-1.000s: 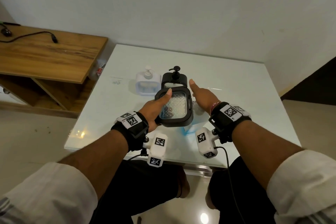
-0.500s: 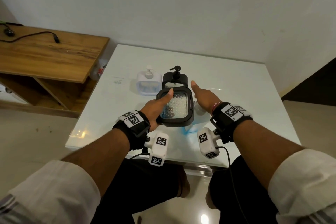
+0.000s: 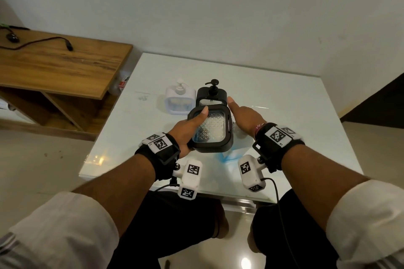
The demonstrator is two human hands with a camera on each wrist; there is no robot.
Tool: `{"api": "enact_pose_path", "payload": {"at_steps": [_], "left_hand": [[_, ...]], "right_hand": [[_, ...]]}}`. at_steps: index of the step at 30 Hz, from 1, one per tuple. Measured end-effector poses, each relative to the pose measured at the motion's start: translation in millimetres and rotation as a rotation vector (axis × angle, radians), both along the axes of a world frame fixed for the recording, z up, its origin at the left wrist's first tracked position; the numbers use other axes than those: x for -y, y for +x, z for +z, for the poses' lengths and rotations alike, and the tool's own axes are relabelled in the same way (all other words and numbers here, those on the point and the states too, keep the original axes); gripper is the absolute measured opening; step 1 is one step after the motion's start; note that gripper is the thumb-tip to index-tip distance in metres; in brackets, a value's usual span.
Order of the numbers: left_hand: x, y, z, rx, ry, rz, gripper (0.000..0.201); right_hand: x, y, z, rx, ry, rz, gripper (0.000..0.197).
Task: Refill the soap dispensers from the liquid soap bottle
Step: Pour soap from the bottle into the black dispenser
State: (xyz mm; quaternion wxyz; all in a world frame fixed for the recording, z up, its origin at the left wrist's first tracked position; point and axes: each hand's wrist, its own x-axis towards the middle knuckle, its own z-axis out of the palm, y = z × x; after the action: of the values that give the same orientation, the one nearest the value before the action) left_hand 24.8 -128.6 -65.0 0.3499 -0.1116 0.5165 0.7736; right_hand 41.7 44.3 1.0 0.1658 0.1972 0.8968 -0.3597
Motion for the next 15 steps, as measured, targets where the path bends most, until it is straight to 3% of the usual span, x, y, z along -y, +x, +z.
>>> {"api": "enact_pose_path", "payload": {"at_steps": [2, 8, 15], "left_hand": [[0.4, 1.2, 0.3, 0.002, -0.008, 0.007, 0.081], [1.5, 3.4, 4.0, 0.013, -0.003, 0.028, 0.073], [3.6, 3.3, 5.6, 0.039, -0.023, 0.034, 0.059]], "right_hand": [[-2.4, -3.2, -2.4, -0.010, 0.021, 0.000, 0.077], [-6.8, -8.0, -3.4, -0.052, -0.165, -0.097, 0.084], [-4.2, -6.8, -8.4, -0.014, -0.004, -0.023, 0.076]]}}
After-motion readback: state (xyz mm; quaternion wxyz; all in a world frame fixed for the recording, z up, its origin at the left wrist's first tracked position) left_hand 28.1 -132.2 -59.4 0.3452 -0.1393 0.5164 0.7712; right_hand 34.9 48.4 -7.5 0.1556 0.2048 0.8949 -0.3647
